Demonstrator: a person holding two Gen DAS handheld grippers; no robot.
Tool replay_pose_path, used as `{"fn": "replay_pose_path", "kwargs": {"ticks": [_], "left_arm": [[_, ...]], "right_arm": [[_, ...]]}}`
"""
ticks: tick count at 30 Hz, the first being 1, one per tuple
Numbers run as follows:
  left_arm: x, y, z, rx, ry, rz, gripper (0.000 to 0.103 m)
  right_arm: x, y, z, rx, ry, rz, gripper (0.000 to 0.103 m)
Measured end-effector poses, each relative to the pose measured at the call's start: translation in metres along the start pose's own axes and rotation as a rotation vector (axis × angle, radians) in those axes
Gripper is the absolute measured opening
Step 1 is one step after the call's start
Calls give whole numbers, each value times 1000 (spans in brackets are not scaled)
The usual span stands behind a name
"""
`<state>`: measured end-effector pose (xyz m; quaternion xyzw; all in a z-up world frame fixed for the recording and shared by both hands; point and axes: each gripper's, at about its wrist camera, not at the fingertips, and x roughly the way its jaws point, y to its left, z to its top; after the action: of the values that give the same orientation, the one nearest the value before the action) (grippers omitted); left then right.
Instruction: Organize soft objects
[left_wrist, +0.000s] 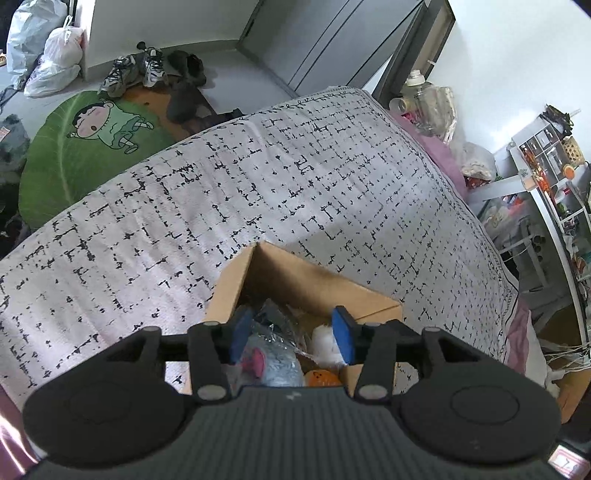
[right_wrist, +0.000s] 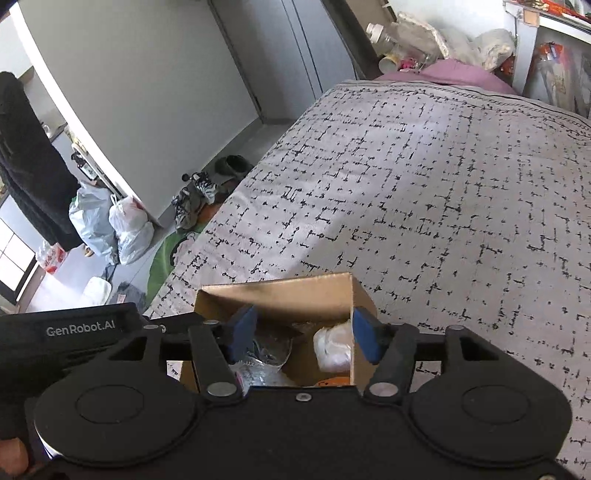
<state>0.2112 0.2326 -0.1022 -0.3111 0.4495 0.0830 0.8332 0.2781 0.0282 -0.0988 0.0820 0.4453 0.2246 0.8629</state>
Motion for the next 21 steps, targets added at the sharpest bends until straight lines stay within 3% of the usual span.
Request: {"fn": "replay_pose_path", "kwargs": {"ticks": [5,9,14,21], "left_arm": [[-10,-9,-5,4,-5,-6,59],[-20,-19,-12,14,-13,2,72],[-35,-29,-24,27,-23,-5,80],[-54,-38,-41,50,-30,-6,81]], "right_arm": [[-19,-9,-2,6,-15,-12,63],[-37,-20,-5,38,-35,-18,72],[-62,-27,-9,31,-69,-45,82],[-93,-33,-21,31,-104,-58,93]]}}
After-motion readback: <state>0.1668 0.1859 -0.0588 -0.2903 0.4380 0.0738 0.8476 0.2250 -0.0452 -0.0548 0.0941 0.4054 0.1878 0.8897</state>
